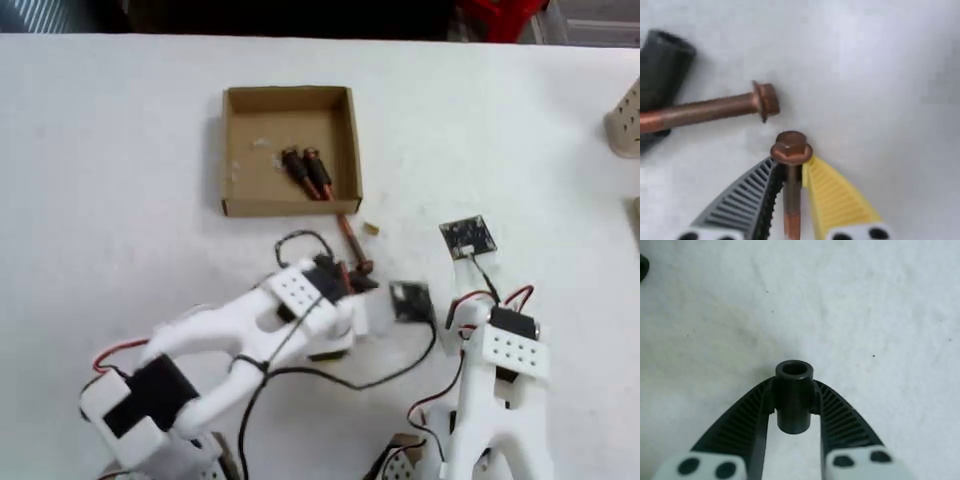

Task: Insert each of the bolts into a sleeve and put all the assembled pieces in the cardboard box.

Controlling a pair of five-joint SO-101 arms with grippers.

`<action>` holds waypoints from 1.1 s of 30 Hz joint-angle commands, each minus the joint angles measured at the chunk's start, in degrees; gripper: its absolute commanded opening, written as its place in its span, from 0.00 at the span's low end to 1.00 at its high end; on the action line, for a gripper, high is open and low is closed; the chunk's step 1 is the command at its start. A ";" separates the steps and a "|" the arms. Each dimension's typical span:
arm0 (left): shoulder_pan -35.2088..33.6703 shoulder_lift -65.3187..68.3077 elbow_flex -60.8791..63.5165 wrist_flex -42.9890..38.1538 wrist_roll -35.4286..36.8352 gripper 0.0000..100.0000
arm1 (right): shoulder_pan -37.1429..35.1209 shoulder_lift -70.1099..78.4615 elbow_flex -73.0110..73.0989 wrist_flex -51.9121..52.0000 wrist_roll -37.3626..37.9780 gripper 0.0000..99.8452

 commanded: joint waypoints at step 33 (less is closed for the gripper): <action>-48.48 0.48 -17.41 -2.46 35.60 0.02 | -11.91 -1.45 4.04 -8.75 -16.35 0.02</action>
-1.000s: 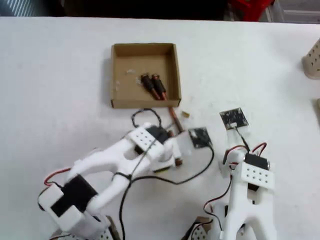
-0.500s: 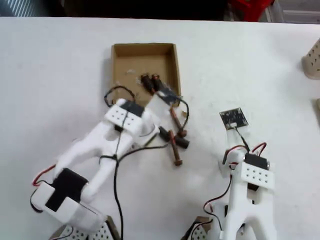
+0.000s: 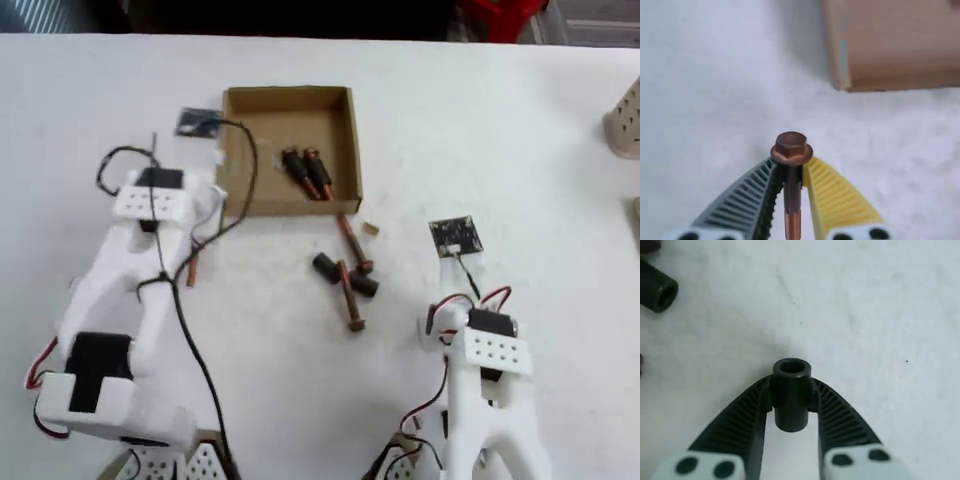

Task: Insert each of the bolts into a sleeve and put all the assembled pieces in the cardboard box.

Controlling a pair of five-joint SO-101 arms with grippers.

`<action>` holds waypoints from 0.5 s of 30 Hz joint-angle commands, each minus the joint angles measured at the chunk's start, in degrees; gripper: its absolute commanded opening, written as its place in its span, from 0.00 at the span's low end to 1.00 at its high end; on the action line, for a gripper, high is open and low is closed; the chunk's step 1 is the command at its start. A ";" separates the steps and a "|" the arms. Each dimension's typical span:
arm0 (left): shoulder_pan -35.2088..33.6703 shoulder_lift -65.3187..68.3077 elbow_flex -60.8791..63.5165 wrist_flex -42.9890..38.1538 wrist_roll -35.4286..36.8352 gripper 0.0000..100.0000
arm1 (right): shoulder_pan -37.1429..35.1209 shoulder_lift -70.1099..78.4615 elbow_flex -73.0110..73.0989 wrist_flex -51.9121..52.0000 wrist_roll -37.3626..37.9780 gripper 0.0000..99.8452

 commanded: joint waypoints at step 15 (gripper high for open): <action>-13.05 -0.13 12.48 -31.47 0.79 0.02 | -13.67 -1.36 3.43 -30.11 -11.25 0.02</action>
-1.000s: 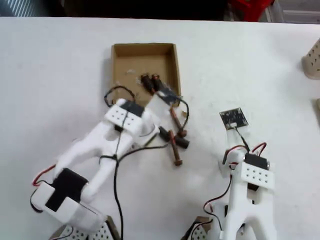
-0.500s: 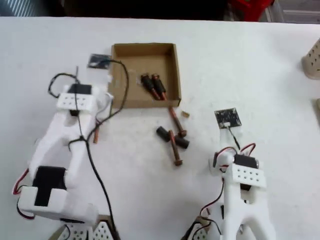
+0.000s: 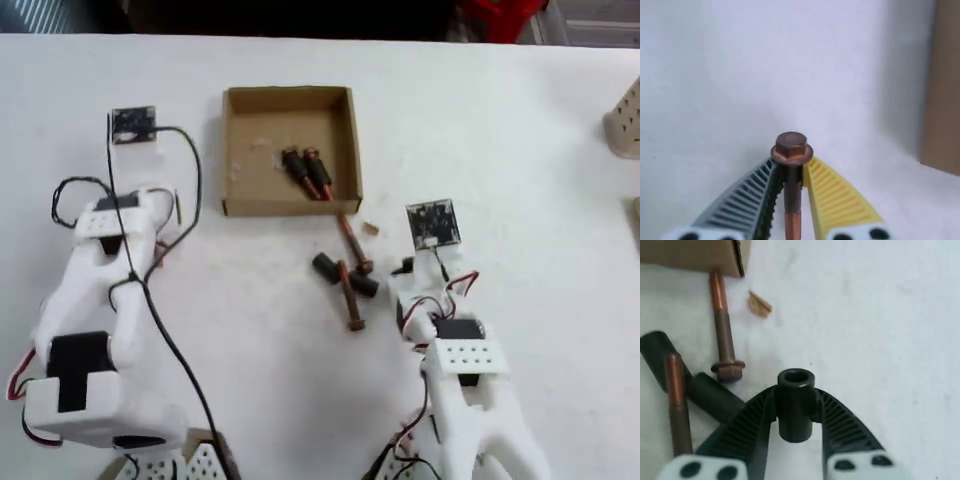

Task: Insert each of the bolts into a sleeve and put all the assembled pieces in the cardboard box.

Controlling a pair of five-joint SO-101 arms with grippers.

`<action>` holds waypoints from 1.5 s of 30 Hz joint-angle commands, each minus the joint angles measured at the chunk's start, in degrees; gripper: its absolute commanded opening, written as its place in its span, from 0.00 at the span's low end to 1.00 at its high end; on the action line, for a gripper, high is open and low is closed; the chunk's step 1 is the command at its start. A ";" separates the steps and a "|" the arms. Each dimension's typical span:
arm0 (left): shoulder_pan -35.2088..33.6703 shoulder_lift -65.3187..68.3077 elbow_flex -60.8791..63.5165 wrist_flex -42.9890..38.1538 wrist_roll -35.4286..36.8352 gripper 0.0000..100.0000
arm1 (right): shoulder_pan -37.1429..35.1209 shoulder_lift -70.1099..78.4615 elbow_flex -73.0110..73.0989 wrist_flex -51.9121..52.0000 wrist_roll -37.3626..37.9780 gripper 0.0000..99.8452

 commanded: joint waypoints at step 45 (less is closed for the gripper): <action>-3.03 -0.48 3.60 -9.85 0.62 0.02 | -27.91 28.44 2.99 -83.47 -19.52 0.02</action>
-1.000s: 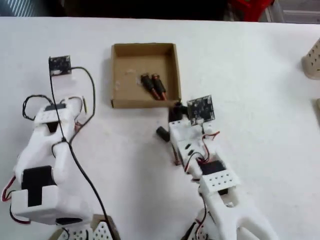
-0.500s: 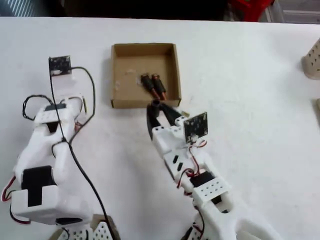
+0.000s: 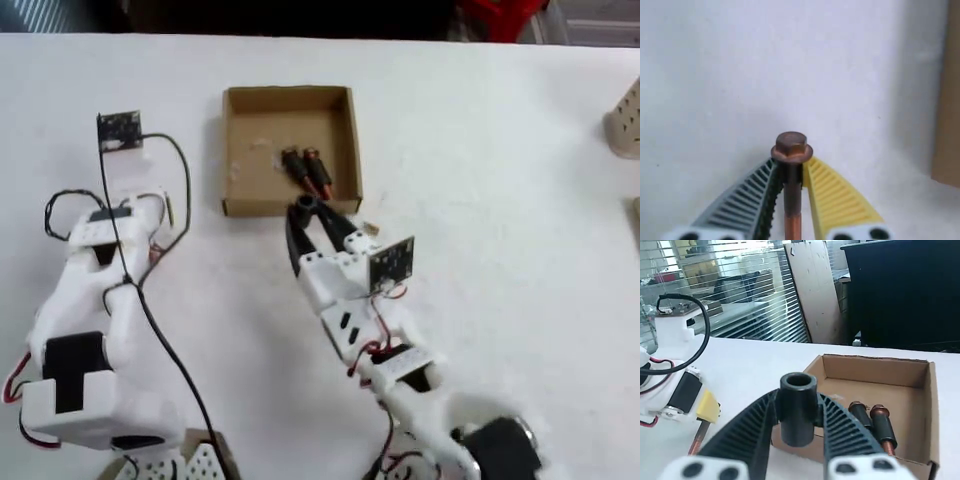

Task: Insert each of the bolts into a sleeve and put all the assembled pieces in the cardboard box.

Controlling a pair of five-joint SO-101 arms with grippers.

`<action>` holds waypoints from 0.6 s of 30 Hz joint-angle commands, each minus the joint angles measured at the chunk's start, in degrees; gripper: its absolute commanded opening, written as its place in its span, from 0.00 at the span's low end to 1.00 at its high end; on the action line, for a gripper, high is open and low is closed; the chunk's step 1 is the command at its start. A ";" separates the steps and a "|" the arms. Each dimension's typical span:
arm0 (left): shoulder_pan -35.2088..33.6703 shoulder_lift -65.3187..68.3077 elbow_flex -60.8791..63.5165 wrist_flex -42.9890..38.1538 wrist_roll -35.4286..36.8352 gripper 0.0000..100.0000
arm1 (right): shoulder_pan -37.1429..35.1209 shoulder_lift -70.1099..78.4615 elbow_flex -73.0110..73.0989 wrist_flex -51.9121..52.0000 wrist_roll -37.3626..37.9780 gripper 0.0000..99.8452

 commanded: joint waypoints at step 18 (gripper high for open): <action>-0.40 -0.48 -0.35 -3.78 0.44 0.02 | -8.22 33.10 -8.97 -28.18 -0.70 0.01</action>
